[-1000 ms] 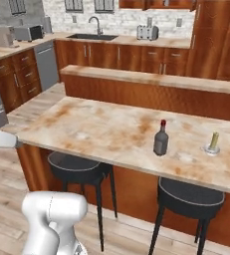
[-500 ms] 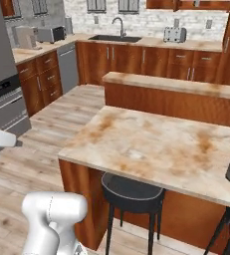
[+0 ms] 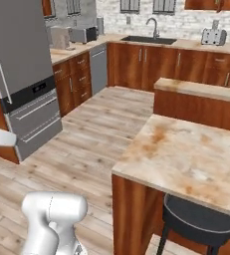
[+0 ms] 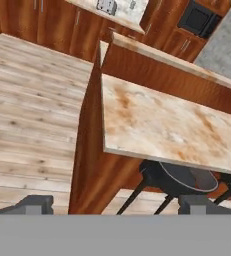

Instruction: Open the cabinet directly in front. Then move the liquor and the mug to the dining counter with the candle on it.

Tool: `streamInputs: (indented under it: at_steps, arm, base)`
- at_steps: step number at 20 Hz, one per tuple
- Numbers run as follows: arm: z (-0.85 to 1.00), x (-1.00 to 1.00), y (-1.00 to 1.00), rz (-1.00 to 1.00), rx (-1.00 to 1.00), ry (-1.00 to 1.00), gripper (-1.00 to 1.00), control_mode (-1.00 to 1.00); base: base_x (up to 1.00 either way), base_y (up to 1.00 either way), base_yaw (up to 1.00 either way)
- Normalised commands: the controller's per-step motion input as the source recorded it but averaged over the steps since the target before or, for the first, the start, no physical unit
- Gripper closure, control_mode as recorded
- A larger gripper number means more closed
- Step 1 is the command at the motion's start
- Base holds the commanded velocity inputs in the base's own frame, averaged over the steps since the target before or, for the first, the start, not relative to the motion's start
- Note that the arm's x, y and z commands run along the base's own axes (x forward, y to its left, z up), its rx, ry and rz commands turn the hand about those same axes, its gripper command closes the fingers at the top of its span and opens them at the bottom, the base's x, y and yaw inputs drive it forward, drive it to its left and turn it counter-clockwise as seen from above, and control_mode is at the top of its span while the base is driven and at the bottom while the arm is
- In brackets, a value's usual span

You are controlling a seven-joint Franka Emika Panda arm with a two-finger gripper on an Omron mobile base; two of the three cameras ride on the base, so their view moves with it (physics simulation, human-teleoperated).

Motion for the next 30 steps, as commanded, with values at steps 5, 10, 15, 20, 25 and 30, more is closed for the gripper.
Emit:
streamInputs:
  at_steps: [5, 10, 15, 20, 25, 30]
  arm:
    - [0.0, 0.0, 0.0, 0.0, 0.0, 0.0, -1.0, 1.0]
    - [0.0, 0.0, 0.0, 0.0, 0.0, 0.0, -1.0, 1.0]
    - [0.0, 0.0, 0.0, 0.0, 0.0, 0.0, -1.0, 1.0]
    - [0.0, 0.0, 0.0, 0.0, 0.0, 0.0, -1.0, 1.0]
    - [0.0, 0.0, 0.0, 0.0, 0.0, 0.0, -1.0, 1.0]
    - [0.0, 0.0, 0.0, 0.0, 0.0, 0.0, -1.0, 1.0]
  base:
    - [0.26, 1.0, 0.21]
    - [0.25, 1.0, 0.03]
    - [0.77, 0.5, 0.0]
    - [1.0, -0.15, -0.04]
    - [1.0, -0.88, 0.03]
    - [1.0, -0.73, 0.0]
